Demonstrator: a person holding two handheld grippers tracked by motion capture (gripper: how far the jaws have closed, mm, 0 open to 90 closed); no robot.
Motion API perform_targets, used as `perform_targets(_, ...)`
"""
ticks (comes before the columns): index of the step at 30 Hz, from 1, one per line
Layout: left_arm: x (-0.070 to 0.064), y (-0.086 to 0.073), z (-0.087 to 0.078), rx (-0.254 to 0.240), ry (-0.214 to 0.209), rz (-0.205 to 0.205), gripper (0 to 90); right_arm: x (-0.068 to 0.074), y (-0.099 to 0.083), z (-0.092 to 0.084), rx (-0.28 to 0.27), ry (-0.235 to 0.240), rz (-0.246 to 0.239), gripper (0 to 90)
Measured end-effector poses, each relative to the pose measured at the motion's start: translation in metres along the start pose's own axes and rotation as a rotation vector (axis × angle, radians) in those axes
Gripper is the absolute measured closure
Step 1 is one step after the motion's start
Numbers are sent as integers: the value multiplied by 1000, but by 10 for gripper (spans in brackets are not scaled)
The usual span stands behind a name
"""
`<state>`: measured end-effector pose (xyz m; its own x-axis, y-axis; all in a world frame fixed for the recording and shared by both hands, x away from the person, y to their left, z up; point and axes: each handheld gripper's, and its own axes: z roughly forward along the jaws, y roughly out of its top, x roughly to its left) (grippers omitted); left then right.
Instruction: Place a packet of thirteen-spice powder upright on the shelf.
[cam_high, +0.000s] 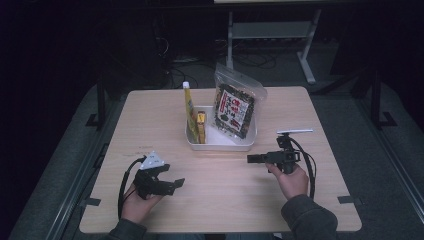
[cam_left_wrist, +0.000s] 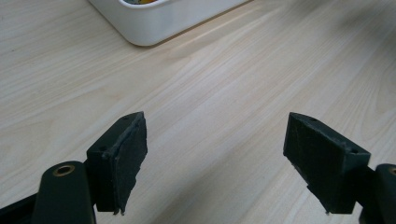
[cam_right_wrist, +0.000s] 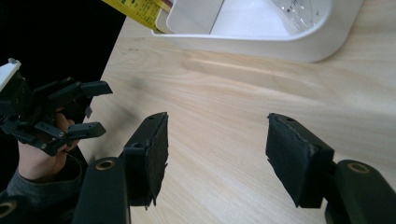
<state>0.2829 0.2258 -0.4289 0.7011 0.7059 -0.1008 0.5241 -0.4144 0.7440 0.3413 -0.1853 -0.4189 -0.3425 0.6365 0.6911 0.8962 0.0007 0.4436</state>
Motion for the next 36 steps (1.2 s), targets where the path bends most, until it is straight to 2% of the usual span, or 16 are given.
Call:
perform_targets(9,0,0,0,0,-1,1,208,-12,-11,-5,-5,7,26,379)
perform_targets(10,0,0,0,1,-2,-1,208,-14,-13,-6,-9,22,35,378)
perform_targets(36,-2,0,1,6,-3,7,206,-32,-49,-17,9,30,39,371)
